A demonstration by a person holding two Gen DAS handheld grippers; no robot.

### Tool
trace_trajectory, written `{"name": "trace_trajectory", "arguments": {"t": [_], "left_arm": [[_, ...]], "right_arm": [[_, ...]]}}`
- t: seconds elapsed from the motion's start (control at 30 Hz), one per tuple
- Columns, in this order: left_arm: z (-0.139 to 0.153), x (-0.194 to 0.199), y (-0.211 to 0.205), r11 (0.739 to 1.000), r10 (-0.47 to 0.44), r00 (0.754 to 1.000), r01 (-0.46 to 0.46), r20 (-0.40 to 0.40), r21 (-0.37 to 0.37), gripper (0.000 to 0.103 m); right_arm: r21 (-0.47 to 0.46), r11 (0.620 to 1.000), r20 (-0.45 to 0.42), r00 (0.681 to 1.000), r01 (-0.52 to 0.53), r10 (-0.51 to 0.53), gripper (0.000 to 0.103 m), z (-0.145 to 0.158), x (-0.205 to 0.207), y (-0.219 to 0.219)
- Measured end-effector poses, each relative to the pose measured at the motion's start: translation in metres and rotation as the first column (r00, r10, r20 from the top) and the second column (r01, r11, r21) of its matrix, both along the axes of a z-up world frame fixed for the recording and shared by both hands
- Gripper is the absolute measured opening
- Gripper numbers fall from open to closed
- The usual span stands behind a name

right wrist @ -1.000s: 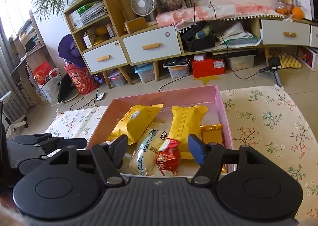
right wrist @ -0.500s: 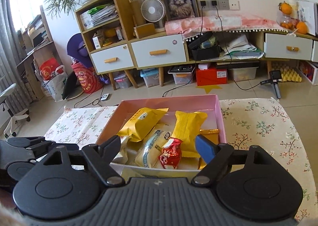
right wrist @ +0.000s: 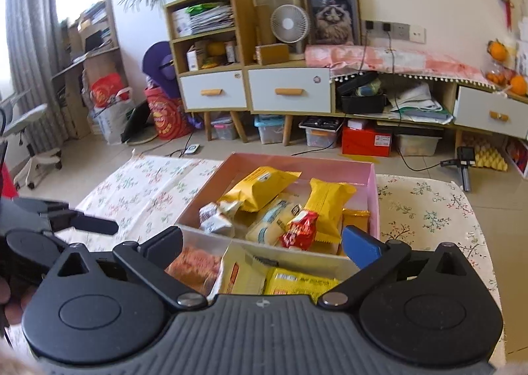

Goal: Organize snacks
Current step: 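Withdraw both grippers from the box back toward the snack pile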

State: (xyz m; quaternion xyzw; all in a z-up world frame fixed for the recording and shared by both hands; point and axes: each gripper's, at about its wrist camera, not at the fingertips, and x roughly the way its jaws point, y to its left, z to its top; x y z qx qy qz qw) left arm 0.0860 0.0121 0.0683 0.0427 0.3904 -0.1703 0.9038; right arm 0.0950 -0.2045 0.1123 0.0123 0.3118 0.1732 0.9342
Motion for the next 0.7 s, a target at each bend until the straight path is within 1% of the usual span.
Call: {"name": "trace_trajectory", "arguments": {"t": [0.13,0.27,0.53,0.7], "left_arm": [[-0.008,-0.013,0.007,1.0,-0.009,1.0,0.009,0.014,0.015,0.1],[-0.016,-0.024,0.013,0.998,-0.028,0.999,0.027,0.018,0.049,0.1],[-0.029,-0.043,0.029,0.998,-0.049,0.998,0.048,0.04,0.031,0.1],[-0.037,-0.049,0.032,0.997,-0.067,0.995,0.064,0.074,0.033,0.1]], "right_arm": [[-0.041,0.998,0.01,0.999,-0.041,0.042,0.103,-0.003,-0.011,0.005],[-0.087,0.993,0.012,0.996,-0.084,0.085,0.103,-0.008,-0.022,0.011],[-0.113,0.98,-0.049,0.986,-0.164,0.16,0.103,-0.024,-0.039,0.015],[-0.136,0.97,-0.086,0.977,-0.204,0.193,0.103,-0.038,-0.049,0.018]]}}
